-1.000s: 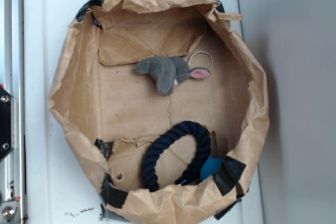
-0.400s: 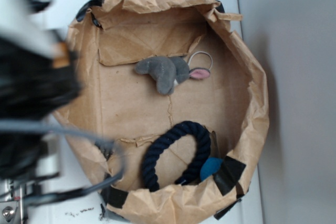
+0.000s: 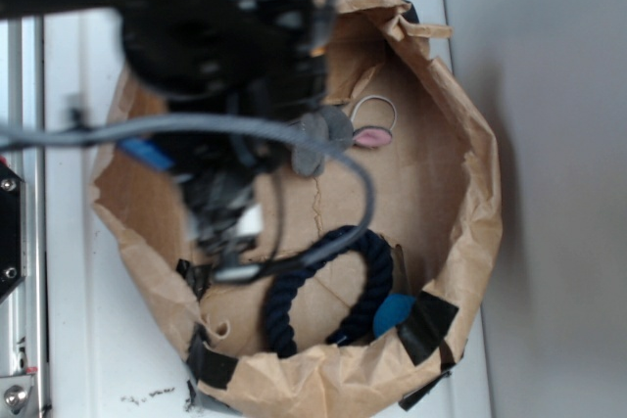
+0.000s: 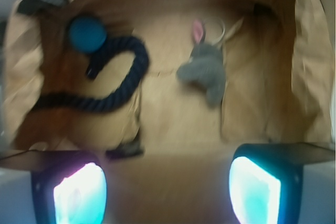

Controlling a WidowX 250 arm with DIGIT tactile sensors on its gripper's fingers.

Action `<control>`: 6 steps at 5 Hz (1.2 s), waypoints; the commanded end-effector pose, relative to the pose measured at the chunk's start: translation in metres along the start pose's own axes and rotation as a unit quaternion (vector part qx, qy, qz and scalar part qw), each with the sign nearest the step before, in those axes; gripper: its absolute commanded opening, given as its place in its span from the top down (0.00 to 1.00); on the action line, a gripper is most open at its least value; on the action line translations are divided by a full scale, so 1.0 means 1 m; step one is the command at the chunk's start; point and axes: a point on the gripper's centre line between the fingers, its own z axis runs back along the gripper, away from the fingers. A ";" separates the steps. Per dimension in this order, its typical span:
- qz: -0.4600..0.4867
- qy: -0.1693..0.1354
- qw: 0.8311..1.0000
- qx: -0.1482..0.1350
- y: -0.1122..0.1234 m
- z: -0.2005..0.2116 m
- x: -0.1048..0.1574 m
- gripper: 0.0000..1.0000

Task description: Grab the gray animal.

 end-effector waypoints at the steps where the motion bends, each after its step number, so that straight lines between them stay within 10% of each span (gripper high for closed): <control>1: 0.007 -0.017 1.000 0.004 0.006 0.008 0.002 0.00; 4: 0.007 -0.017 1.000 0.004 0.006 0.008 0.002 0.00; 6: 0.021 -0.077 0.996 -0.038 0.004 -0.024 0.022 0.00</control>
